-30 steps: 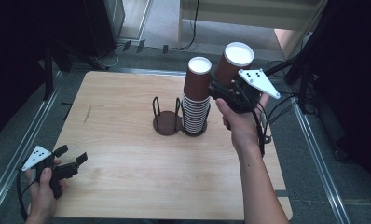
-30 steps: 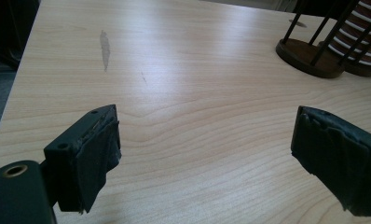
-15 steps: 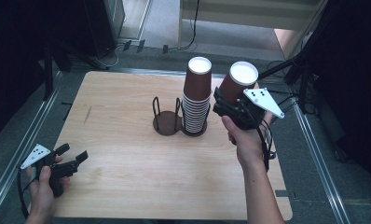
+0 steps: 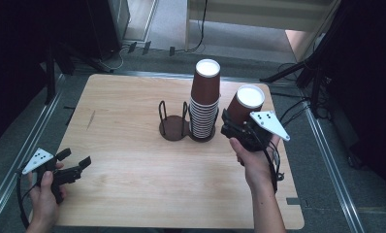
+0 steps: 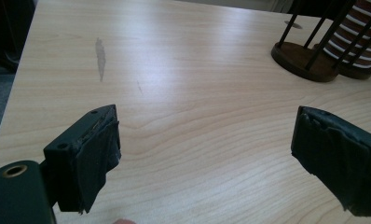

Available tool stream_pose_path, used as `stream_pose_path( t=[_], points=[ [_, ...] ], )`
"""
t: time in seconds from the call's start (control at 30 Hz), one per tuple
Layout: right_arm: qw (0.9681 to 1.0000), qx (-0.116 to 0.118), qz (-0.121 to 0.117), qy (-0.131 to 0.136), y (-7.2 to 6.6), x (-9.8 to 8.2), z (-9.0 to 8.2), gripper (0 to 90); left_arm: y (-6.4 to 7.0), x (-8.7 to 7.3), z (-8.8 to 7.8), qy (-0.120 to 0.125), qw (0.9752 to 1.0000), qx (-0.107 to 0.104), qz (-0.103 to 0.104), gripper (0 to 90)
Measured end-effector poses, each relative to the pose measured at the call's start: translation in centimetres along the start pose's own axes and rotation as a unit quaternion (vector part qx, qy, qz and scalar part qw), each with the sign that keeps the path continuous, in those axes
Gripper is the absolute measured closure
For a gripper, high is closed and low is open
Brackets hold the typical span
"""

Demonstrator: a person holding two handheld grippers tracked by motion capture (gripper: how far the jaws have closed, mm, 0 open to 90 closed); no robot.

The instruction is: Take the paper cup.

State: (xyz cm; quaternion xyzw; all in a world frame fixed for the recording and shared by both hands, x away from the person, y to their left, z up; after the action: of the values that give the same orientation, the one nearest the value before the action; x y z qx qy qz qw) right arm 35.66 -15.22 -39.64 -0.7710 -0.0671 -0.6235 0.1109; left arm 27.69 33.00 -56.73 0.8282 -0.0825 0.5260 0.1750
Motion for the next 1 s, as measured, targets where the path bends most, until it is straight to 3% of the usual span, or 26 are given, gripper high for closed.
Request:
stream_pose_path(
  t=[0.5,1.0],
  points=[
    [0.9999,0.002,-0.006,-0.010,-0.5,-2.4,-0.5,11.0,4.3,3.8,1.5,0.006,0.9986,-0.040,0.034,8.7],
    [0.9995,0.006,0.000,-0.032,-0.5,-5.5,-0.6,11.0,7.5,7.2,3.7,0.020,0.9966,-0.068,0.040,8.7]
  ],
)
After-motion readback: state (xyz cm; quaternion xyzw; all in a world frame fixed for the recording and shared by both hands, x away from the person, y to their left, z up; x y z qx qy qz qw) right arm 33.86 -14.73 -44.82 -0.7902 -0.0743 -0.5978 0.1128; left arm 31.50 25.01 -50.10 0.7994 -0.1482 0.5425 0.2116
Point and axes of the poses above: each handheld gripper's, and its own axes: z roughly forward along the jaws, x roughly out of its top, y roughly to its right, the point moved 7 cm from there along z, roughly forward along the jaws, and after that the axes turned 1 degree about z, right-handed, at the moved point
